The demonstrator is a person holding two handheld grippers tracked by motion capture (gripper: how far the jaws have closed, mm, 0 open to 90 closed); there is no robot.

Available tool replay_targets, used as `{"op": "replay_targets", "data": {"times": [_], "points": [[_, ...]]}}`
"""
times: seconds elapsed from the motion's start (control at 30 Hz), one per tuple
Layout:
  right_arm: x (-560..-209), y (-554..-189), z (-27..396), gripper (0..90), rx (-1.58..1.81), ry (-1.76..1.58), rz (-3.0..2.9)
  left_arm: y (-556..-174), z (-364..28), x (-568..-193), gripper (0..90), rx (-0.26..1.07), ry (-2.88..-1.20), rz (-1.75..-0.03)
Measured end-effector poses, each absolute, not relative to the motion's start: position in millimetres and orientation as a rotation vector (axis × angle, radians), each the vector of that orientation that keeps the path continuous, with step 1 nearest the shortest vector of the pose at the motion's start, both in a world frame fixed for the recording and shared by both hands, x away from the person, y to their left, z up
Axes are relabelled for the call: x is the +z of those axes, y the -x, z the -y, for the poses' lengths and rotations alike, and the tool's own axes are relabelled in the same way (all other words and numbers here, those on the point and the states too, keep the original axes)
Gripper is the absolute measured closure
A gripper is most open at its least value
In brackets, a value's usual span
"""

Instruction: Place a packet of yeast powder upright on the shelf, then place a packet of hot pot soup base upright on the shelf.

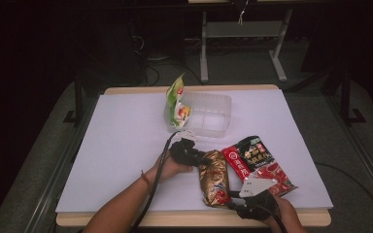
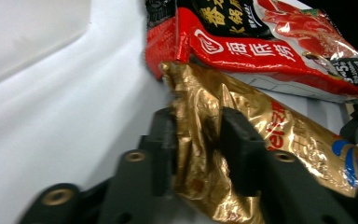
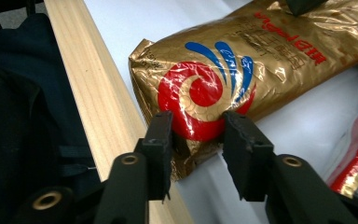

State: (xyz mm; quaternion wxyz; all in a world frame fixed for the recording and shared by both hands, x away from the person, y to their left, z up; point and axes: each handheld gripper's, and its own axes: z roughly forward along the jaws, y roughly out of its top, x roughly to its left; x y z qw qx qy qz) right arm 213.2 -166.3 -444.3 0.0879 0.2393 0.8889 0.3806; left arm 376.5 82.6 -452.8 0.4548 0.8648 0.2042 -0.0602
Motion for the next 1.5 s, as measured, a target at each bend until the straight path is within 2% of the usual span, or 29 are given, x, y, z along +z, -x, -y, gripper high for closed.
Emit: {"op": "replay_targets", "data": {"times": [0.03, 0.07, 0.13, 0.37, 0.53, 1.03, 1.5], "points": [[-444.2, -213.2, 166.4, 60.3, 1.139, -0.708, -2.643, -376.5, -83.7, -452.9, 77.7, -0.123, -2.128, -0.512], [-443.9, -213.0, 166.5, 59.2, 1.146, -0.706, -2.639, -377.2, -85.0, -453.0, 82.6, -0.115, -2.12, -0.519], [-443.0, -212.7, 166.9, 57.8, 1.148, -0.698, -2.63, -375.9, -86.0, -452.6, 84.4, -0.093, -2.117, -0.52], [-435.2, -213.8, 173.0, 48.6, 1.198, -0.673, -2.558, -369.4, -94.1, -441.2, 86.0, -0.028, -2.075, -0.519], [-425.5, -219.7, 186.4, 43.6, 1.238, -0.72, -2.451, -367.3, -122.9, -417.7, 86.4, 0.026, -1.959, -0.556], [-413.3, -241.5, 247.5, 40.8, 1.256, -0.941, -2.19, -357.7, -176.1, -382.9, 87.0, 0.116, -1.772, -0.623], [-413.1, -245.4, 271.9, 38.4, 1.22, -0.986, -2.102, -352.4, -184.8, -369.4, 87.0, 0.144, -1.71, -0.601]]}}
